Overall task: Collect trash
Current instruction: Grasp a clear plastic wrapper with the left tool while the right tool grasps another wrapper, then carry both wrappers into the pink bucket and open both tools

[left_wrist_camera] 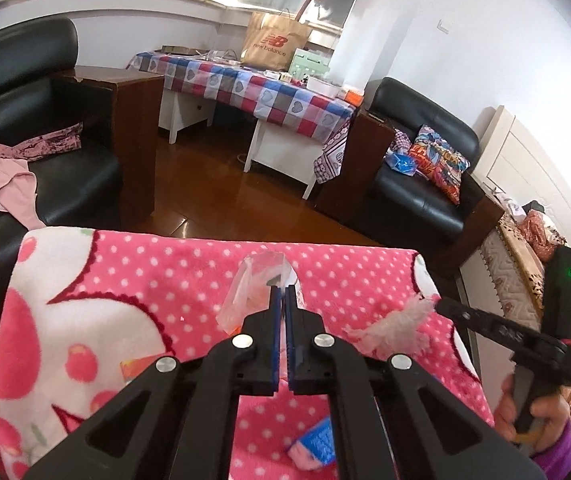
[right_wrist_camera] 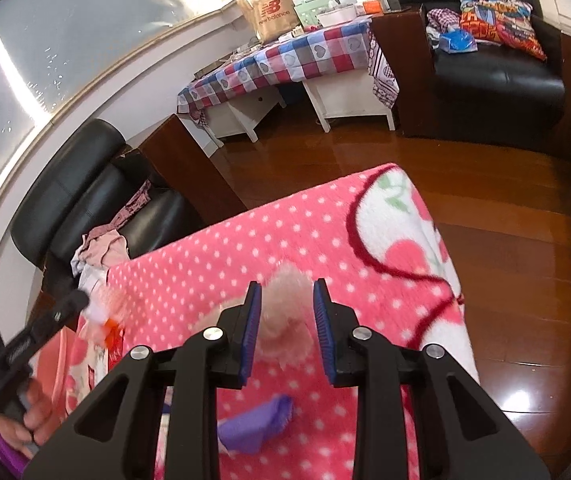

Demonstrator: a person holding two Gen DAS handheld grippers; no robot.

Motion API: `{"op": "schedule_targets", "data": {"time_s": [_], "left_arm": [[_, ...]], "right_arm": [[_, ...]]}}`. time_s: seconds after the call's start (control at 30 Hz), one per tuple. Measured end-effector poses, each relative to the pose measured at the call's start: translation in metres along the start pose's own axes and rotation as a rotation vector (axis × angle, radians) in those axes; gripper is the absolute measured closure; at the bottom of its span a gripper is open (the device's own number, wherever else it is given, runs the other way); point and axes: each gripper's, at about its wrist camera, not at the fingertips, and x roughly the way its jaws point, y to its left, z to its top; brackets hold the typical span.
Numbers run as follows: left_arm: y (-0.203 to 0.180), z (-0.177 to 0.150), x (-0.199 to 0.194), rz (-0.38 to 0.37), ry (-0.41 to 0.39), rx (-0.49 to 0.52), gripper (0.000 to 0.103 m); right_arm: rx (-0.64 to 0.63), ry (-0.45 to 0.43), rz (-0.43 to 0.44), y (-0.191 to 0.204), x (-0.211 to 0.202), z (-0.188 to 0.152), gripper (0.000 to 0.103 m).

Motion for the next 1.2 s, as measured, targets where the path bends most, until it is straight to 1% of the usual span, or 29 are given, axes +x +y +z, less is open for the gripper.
{"op": "schedule_targets", "data": {"time_s": [0.07,0.1,0.13,0.23,0.33,0.37,0.4,0.47,0.5,0.6,0.87,0.97,1.07,1.2], "left_arm": [[0.002,-0.002,-0.008,-0.002,-0.006,0.002,0.102],[0.002,-0.003,-0.012,-0.003,-0.008,0.004,0.102],[0.002,-0.004,-0.015,-0.005,-0.01,0.007,0.102],[-0.001,-0.009,-0.025,-0.006,-0.016,0.02,0.102],[-0.003,-0.014,-0.033,-0.003,-0.02,0.026,0.102],[-0.003,-0.015,-0.035,-0.003,-0.021,0.026,0.102],[-0.004,-0.014,-0.037,-0.002,-0.022,0.026,0.102],[-0.004,-0.015,-0.041,-0.003,-0.026,0.024,0.102],[-0.004,-0.015,-0.045,-0.002,-0.031,0.023,0.102],[-0.003,-0.015,-0.053,-0.001,-0.042,0.02,0.102],[0.002,-0.016,-0.085,0.018,-0.094,0.021,0.102],[0.006,-0.018,-0.1,0.027,-0.118,0.011,0.102],[0.01,-0.02,-0.114,0.038,-0.139,0.0,0.102],[0.021,-0.024,-0.142,0.068,-0.184,-0.012,0.102]], "right_arm": [[0.002,0.013,-0.014,0.0,0.008,0.001,0.074],[0.007,0.021,-0.018,-0.001,0.013,0.001,0.066],[0.011,0.025,-0.024,-0.001,0.016,0.001,0.061],[0.024,0.034,-0.027,-0.002,0.024,-0.001,0.061],[0.025,0.015,-0.022,-0.001,0.023,-0.004,0.061],[0.017,0.01,-0.023,0.0,0.021,-0.005,0.062],[0.009,0.01,-0.023,0.002,0.02,-0.006,0.069],[-0.009,0.006,-0.03,0.005,0.017,-0.007,0.073],[-0.019,0.001,-0.029,0.007,0.014,-0.008,0.08],[-0.042,-0.02,-0.031,0.013,0.007,-0.009,0.085],[-0.128,-0.168,-0.056,0.043,-0.043,-0.006,0.086],[-0.157,-0.217,-0.044,0.058,-0.064,-0.005,0.086],[-0.199,-0.25,-0.022,0.081,-0.081,-0.008,0.086],[-0.248,-0.269,0.008,0.11,-0.094,-0.017,0.086]]}}
